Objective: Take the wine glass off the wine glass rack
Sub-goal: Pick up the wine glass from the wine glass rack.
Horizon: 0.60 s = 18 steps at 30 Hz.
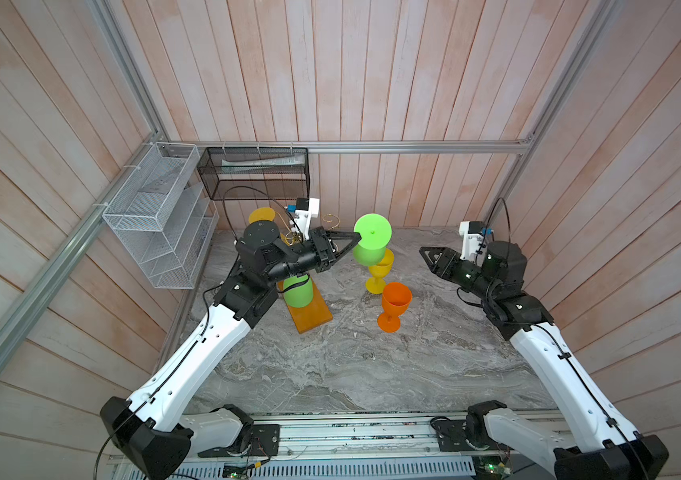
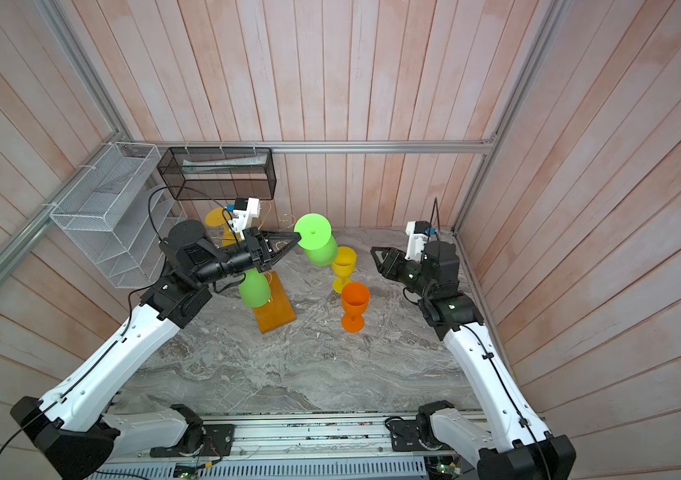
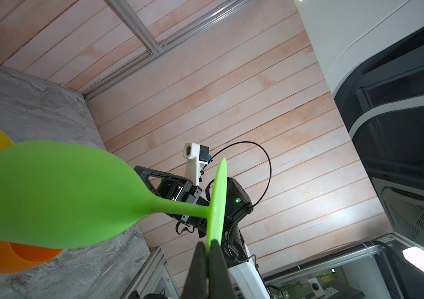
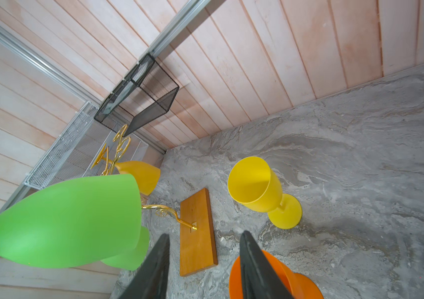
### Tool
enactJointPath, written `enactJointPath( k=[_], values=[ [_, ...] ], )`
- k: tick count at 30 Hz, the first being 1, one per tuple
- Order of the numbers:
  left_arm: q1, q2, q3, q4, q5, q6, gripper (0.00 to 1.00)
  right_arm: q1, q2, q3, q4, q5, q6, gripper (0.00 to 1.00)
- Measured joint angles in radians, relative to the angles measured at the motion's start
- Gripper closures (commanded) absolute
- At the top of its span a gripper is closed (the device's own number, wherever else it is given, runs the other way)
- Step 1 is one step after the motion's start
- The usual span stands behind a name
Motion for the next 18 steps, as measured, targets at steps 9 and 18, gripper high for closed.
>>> enactJointPath(
  k=[9,18],
  values=[
    [-0.055,0.087,0.146,0.021,0.045,0.277,1.0,-0.152,-0.018,-0.009,0.004,-0.083,0.115,0.6],
    [-0.189,0.1,0.204,-0.058,-0.135,0.743,1.0,-0.251,-0.016,-0.059,0.033,-0.184,0.271,0.62]
  ],
)
